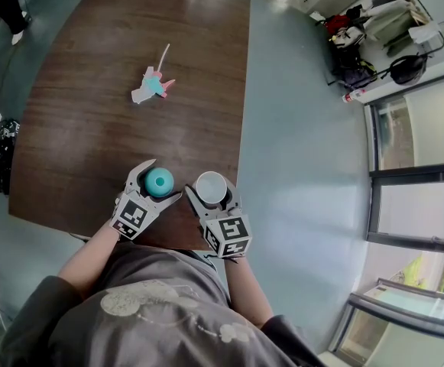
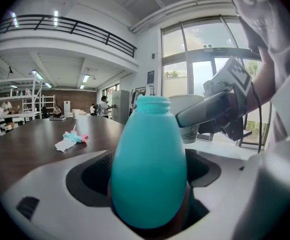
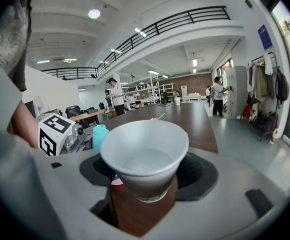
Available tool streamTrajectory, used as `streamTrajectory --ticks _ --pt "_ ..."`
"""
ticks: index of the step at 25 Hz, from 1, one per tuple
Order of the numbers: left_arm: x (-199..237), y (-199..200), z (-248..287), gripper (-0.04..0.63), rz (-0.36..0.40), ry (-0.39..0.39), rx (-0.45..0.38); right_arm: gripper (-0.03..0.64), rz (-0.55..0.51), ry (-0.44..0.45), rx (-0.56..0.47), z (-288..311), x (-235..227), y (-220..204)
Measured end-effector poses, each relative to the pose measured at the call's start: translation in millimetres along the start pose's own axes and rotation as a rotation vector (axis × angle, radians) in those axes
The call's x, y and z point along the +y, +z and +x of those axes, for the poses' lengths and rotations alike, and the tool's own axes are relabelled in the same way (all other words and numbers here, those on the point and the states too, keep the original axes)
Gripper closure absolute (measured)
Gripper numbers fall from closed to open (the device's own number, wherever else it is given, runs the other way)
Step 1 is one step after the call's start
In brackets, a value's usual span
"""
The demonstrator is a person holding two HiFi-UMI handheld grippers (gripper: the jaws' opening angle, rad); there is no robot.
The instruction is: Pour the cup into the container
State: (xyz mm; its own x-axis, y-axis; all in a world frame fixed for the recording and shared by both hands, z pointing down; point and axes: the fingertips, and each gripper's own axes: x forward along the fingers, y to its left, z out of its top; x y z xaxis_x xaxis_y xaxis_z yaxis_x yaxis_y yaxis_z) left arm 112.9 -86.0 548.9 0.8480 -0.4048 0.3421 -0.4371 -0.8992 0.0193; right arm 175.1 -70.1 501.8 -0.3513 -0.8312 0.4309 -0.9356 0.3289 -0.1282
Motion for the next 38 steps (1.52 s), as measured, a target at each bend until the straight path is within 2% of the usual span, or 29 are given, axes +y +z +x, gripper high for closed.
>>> streamTrajectory --ticks 3,13,18,22,24,32,38 --pt "2 -1 0 0.187 0.003 0.009 0.003 0.305 0.012 -0.002 0.001 0 -1 -2" --pt "2 -2 0 0.190 0.005 0.001 0.005 0.305 -0.003 0.026 -0.001 1 5 6" --pt "2 -2 0 0.193 0.011 0.005 -0.007 0.305 -0.052 0.108 -0.008 0 23 23" --pt "2 0 -1 0.193 0.009 0.007 -0.011 0.305 -0.085 0.223 0.026 -1 43 32" --pt "1 0 -1 0.193 0.009 0.008 -0.014 0.305 -0.120 0.249 0.048 -1 49 33" --pt "2 1 -1 0.193 0.003 0.011 -0.033 0.305 -0.296 0.224 0.161 5 54 27" --pt "3 2 -1 0.193 -0.001 0.010 -0.039 0.305 -0.369 0.198 0.240 11 55 26"
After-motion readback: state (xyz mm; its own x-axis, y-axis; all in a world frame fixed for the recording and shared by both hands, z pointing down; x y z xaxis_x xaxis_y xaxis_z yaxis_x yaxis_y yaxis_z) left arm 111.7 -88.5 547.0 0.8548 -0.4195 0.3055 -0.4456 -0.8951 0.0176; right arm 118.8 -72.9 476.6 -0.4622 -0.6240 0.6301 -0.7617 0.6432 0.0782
